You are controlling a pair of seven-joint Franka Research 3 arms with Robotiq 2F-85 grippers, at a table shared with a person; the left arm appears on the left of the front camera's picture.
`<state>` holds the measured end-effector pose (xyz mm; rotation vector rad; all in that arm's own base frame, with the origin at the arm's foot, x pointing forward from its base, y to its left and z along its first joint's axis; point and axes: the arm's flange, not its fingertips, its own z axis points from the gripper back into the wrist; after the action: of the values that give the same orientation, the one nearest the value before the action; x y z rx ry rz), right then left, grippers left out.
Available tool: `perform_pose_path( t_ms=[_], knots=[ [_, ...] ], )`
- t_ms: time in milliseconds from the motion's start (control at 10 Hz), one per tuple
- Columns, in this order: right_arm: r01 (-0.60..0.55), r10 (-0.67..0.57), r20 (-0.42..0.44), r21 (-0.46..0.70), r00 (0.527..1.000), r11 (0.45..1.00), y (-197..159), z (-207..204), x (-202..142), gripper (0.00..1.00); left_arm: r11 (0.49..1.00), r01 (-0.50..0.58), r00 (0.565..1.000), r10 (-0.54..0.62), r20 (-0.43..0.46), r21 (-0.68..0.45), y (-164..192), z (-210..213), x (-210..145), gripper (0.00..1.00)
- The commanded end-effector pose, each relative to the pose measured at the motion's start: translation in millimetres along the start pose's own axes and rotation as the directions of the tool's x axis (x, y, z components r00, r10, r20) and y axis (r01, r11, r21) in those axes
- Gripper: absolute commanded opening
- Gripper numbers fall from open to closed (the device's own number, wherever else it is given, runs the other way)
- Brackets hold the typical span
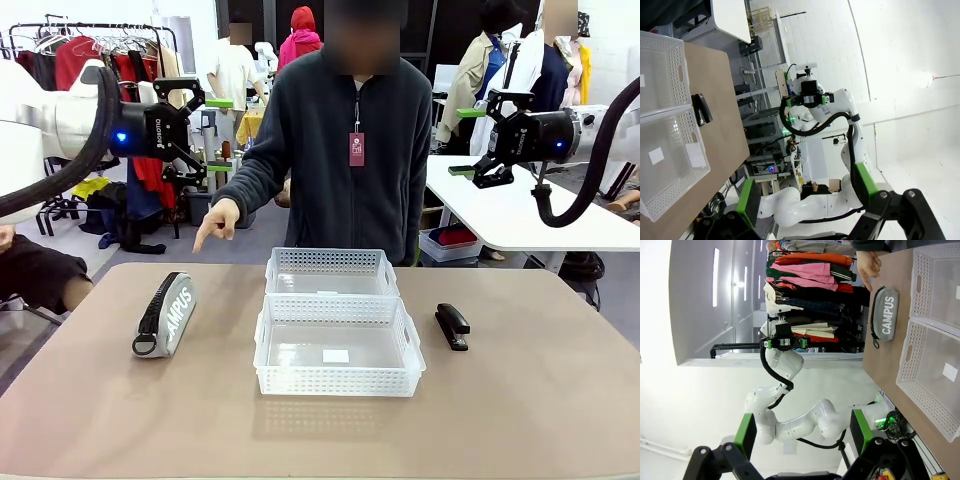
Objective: Distribute items into two baskets.
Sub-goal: Pick up the Pencil pouch that the person points to.
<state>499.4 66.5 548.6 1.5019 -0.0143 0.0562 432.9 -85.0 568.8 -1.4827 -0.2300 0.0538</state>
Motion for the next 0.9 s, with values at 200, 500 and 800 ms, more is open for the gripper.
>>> perform_pose_path(
  t_ms=[200, 500, 800],
  knots=[
    [0.001, -0.001, -0.003, -0.004, 1.0, 1.0, 0.8, -0.6, -0.1, 1.0, 1.0, 0.0, 1.0, 0.0, 0.0, -0.002, -0.2, 0.4, 0.0, 1.0],
    [0.001, -0.001, -0.003, -0.004, 1.0, 1.0, 0.8, -0.6, -0.1, 1.0, 1.0, 0.0, 1.0, 0.0, 0.0, -0.002, -0.2, 0.4, 0.0, 1.0],
    [0.001, -0.001, -0.003, -0.004, 1.0, 1.0, 0.8, -0.6, -0.1, 1.0, 0.997, -0.028, 0.997, 0.033, -0.07, 0.072, -8.2, -1.9, 3.6, 1.0]
  ],
)
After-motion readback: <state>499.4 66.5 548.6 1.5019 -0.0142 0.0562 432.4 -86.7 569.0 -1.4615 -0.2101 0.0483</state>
